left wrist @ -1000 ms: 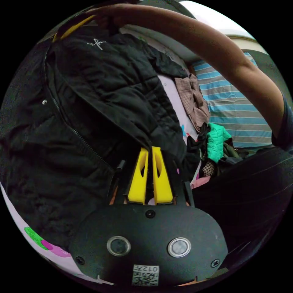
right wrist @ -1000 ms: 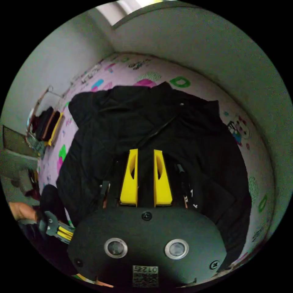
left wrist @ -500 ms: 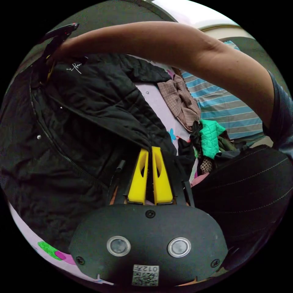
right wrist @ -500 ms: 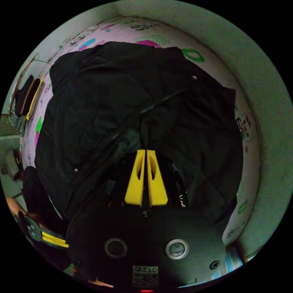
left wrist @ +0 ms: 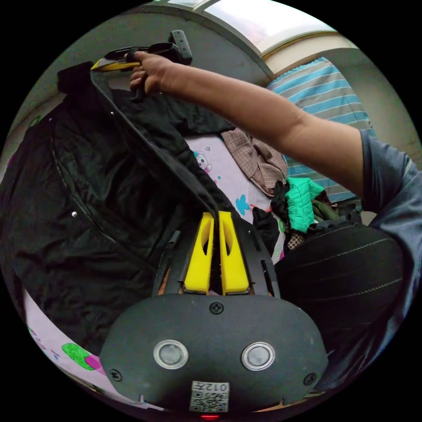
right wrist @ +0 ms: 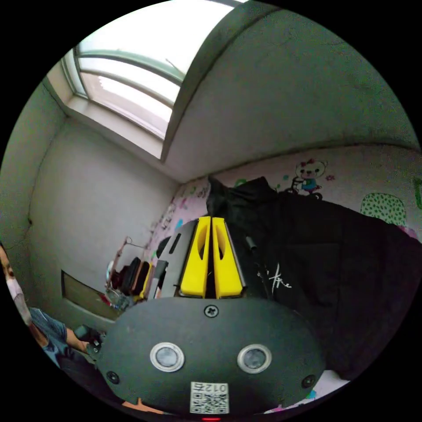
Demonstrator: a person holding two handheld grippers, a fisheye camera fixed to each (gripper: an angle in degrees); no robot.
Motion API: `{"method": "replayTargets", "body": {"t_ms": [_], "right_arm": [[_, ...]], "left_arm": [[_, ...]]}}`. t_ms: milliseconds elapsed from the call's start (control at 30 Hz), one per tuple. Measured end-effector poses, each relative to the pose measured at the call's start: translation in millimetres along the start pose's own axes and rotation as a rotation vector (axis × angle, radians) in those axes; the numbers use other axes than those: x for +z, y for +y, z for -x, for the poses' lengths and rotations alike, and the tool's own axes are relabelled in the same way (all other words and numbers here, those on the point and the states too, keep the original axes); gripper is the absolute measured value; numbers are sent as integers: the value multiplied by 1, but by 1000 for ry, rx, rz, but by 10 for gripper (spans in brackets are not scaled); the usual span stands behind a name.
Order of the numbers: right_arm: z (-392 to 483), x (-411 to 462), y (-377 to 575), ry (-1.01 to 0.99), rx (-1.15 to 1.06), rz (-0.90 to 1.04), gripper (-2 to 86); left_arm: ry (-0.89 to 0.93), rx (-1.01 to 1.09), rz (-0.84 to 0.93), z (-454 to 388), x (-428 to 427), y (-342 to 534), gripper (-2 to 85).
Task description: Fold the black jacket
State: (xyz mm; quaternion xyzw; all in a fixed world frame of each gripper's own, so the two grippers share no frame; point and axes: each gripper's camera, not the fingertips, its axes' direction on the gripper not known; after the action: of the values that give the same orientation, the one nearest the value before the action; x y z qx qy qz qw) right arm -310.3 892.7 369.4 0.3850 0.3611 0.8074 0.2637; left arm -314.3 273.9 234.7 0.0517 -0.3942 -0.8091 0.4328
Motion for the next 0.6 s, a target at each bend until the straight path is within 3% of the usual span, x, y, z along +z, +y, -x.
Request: {"method": "replayTargets", "body": {"t_ms": [233, 400, 600], "right_arm": [[54, 88, 27, 61, -56, 133, -8], [64, 194, 74, 361, -80, 379, 5], [120, 170, 135, 273, -179, 380, 4]], "left_arm": [[4, -226, -30, 28, -14, 38, 17], [53, -538, -37, 99, 16, 93, 15], [91, -645, -67, 108, 50, 146, 18]]}}
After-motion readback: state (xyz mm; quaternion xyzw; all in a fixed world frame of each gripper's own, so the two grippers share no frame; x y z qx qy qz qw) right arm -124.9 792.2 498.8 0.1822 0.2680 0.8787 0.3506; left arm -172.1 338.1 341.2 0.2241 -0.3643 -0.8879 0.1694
